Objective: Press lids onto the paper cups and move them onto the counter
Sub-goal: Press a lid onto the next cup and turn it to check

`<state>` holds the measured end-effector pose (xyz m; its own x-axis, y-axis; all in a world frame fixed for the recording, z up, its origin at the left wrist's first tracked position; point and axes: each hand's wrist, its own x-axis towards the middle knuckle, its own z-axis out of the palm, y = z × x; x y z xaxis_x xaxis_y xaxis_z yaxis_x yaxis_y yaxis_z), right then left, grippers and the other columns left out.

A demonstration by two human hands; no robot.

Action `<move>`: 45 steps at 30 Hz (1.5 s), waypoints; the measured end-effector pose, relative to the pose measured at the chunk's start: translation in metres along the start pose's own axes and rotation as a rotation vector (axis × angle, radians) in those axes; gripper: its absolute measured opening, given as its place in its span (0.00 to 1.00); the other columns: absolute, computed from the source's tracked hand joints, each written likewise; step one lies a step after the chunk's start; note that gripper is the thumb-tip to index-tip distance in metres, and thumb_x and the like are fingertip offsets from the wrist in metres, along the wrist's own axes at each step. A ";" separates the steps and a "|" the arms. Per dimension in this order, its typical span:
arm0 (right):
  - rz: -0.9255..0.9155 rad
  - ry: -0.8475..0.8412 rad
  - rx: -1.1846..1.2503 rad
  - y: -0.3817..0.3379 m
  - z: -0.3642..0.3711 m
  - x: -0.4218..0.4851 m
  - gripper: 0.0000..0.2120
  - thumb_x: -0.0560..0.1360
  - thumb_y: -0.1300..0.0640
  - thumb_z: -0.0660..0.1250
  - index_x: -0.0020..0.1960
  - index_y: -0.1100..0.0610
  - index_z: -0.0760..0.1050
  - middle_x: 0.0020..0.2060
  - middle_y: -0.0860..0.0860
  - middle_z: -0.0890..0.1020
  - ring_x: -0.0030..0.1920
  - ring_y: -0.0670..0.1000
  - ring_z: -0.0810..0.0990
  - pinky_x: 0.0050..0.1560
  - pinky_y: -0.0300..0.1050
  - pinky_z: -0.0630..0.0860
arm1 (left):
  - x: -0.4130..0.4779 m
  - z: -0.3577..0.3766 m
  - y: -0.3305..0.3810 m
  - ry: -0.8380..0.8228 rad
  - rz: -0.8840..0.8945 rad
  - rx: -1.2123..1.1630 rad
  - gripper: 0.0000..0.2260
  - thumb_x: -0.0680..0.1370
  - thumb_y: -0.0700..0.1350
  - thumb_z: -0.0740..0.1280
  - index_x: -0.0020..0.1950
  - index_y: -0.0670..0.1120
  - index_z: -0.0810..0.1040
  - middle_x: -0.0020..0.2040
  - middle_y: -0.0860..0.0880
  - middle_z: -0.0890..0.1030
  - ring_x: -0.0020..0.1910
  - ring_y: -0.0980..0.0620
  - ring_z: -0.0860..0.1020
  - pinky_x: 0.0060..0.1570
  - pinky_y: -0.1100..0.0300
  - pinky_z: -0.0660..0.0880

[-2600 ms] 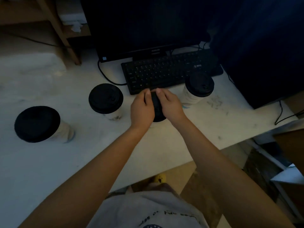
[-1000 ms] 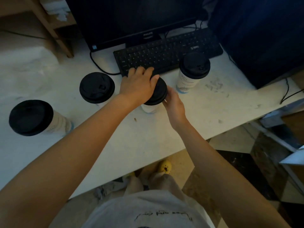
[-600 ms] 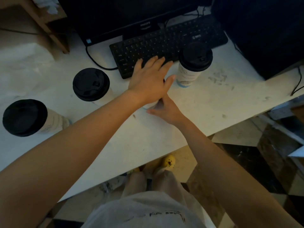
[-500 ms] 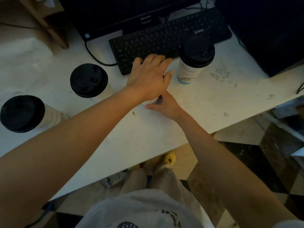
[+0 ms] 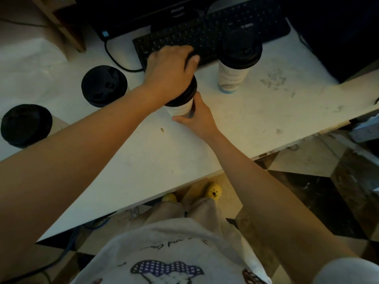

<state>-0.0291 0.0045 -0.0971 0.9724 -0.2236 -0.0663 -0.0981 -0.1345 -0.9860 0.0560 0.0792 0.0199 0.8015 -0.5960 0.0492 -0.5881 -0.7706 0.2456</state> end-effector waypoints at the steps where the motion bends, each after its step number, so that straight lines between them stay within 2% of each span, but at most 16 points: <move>1: -0.015 0.071 -0.009 0.001 0.008 -0.002 0.34 0.65 0.64 0.77 0.66 0.64 0.65 0.61 0.58 0.76 0.58 0.48 0.74 0.53 0.29 0.72 | 0.000 0.001 0.000 0.022 -0.080 0.025 0.21 0.81 0.54 0.48 0.62 0.44 0.73 0.60 0.43 0.77 0.62 0.42 0.73 0.60 0.46 0.67; 3: -0.033 0.193 -0.050 0.002 0.025 -0.006 0.34 0.64 0.62 0.77 0.64 0.66 0.66 0.58 0.61 0.76 0.58 0.54 0.75 0.55 0.42 0.75 | -0.002 0.006 0.000 0.006 -0.151 0.080 0.21 0.82 0.53 0.47 0.59 0.43 0.74 0.58 0.42 0.77 0.59 0.41 0.73 0.57 0.46 0.68; 5: -0.035 0.219 -0.080 0.004 0.032 -0.007 0.34 0.63 0.60 0.77 0.63 0.66 0.66 0.57 0.61 0.76 0.57 0.57 0.75 0.55 0.47 0.76 | -0.005 0.010 0.000 0.009 -0.102 0.104 0.20 0.82 0.52 0.47 0.59 0.44 0.74 0.59 0.42 0.76 0.59 0.41 0.73 0.55 0.47 0.68; 8: -0.021 0.074 -0.075 0.004 0.009 0.001 0.32 0.64 0.60 0.77 0.62 0.67 0.66 0.57 0.60 0.75 0.55 0.55 0.76 0.53 0.45 0.75 | -0.005 0.006 -0.008 -0.018 0.001 0.047 0.20 0.82 0.51 0.47 0.60 0.44 0.74 0.59 0.42 0.76 0.60 0.42 0.72 0.54 0.48 0.69; 11: -0.006 -0.159 -0.081 -0.003 -0.018 0.012 0.35 0.67 0.63 0.75 0.68 0.65 0.62 0.61 0.57 0.73 0.57 0.49 0.73 0.52 0.29 0.71 | -0.002 -0.002 -0.015 -0.148 0.082 -0.019 0.20 0.82 0.52 0.48 0.68 0.49 0.71 0.67 0.47 0.73 0.67 0.46 0.68 0.62 0.49 0.65; 13: -0.003 -0.257 -0.058 -0.007 -0.020 0.017 0.37 0.68 0.65 0.74 0.71 0.63 0.59 0.65 0.57 0.72 0.62 0.49 0.72 0.55 0.26 0.70 | 0.000 -0.006 -0.015 -0.177 0.114 -0.016 0.23 0.80 0.54 0.47 0.71 0.50 0.67 0.70 0.47 0.71 0.70 0.46 0.66 0.67 0.46 0.63; 17: -0.007 -0.152 -0.034 -0.006 -0.005 0.015 0.36 0.66 0.64 0.76 0.69 0.62 0.63 0.62 0.57 0.75 0.60 0.52 0.75 0.58 0.42 0.74 | 0.001 0.001 -0.008 -0.071 -0.034 0.077 0.22 0.81 0.54 0.49 0.73 0.49 0.64 0.71 0.46 0.69 0.71 0.45 0.64 0.69 0.45 0.59; 21: -0.010 -0.100 -0.001 -0.002 0.003 0.010 0.36 0.65 0.62 0.76 0.68 0.61 0.62 0.62 0.58 0.74 0.62 0.55 0.74 0.61 0.51 0.74 | -0.003 0.006 -0.004 -0.078 -0.061 0.146 0.20 0.81 0.52 0.50 0.72 0.50 0.66 0.70 0.47 0.70 0.69 0.45 0.66 0.64 0.48 0.61; 23: -0.007 -0.118 0.012 -0.002 0.003 0.012 0.37 0.65 0.63 0.76 0.69 0.62 0.62 0.63 0.57 0.73 0.62 0.54 0.73 0.61 0.47 0.74 | -0.002 0.006 -0.003 -0.081 -0.051 0.141 0.20 0.81 0.51 0.51 0.72 0.50 0.66 0.69 0.46 0.70 0.68 0.45 0.66 0.63 0.48 0.62; 26: 0.011 -0.170 0.037 0.001 0.001 0.014 0.36 0.67 0.64 0.75 0.69 0.62 0.62 0.63 0.55 0.73 0.61 0.50 0.73 0.58 0.33 0.72 | -0.003 0.006 -0.003 -0.083 -0.046 0.147 0.20 0.80 0.50 0.52 0.71 0.49 0.66 0.68 0.46 0.70 0.67 0.45 0.66 0.62 0.49 0.62; 29: 0.031 -0.241 0.052 0.002 0.000 0.017 0.37 0.68 0.64 0.74 0.71 0.62 0.60 0.65 0.56 0.72 0.63 0.48 0.71 0.60 0.31 0.70 | -0.004 0.006 -0.003 -0.076 -0.047 0.160 0.19 0.80 0.49 0.52 0.70 0.48 0.67 0.67 0.46 0.71 0.66 0.46 0.67 0.61 0.50 0.62; 31: 0.035 -0.278 0.039 0.000 -0.002 0.021 0.38 0.68 0.65 0.74 0.72 0.62 0.58 0.65 0.52 0.71 0.63 0.45 0.69 0.56 0.22 0.67 | -0.003 0.006 -0.003 -0.073 -0.050 0.164 0.18 0.80 0.49 0.52 0.69 0.48 0.68 0.66 0.47 0.71 0.65 0.46 0.68 0.61 0.51 0.62; 33: 0.032 -0.306 0.030 -0.002 -0.003 0.024 0.40 0.68 0.65 0.74 0.73 0.61 0.56 0.62 0.49 0.69 0.62 0.44 0.68 0.51 0.18 0.65 | -0.003 0.007 -0.004 -0.077 -0.054 0.167 0.18 0.80 0.49 0.52 0.68 0.47 0.69 0.65 0.47 0.72 0.64 0.47 0.68 0.60 0.51 0.62; 36: 0.032 -0.325 0.027 -0.002 -0.004 0.025 0.40 0.68 0.65 0.75 0.73 0.60 0.56 0.63 0.49 0.69 0.63 0.46 0.69 0.52 0.18 0.65 | -0.003 0.007 -0.004 -0.070 -0.046 0.170 0.18 0.79 0.49 0.52 0.66 0.47 0.70 0.63 0.47 0.73 0.62 0.47 0.69 0.58 0.51 0.63; 40: 0.046 -0.325 0.043 -0.001 -0.004 0.024 0.40 0.68 0.65 0.74 0.73 0.59 0.56 0.60 0.45 0.68 0.61 0.42 0.68 0.50 0.17 0.64 | -0.003 0.007 -0.004 -0.075 -0.055 0.175 0.18 0.79 0.50 0.51 0.65 0.47 0.70 0.61 0.47 0.73 0.60 0.47 0.70 0.55 0.53 0.63; 45: 0.017 -0.318 0.037 0.005 -0.002 0.027 0.41 0.67 0.63 0.75 0.73 0.58 0.57 0.61 0.45 0.69 0.62 0.42 0.68 0.53 0.20 0.66 | -0.004 0.007 -0.003 -0.073 -0.041 0.182 0.16 0.80 0.49 0.53 0.63 0.47 0.71 0.60 0.49 0.73 0.59 0.49 0.70 0.52 0.56 0.60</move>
<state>-0.0044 -0.0046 -0.1038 0.9886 0.0883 -0.1217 -0.1131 -0.0967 -0.9889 0.0539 0.0827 0.0119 0.8192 -0.5728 -0.0290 -0.5702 -0.8188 0.0663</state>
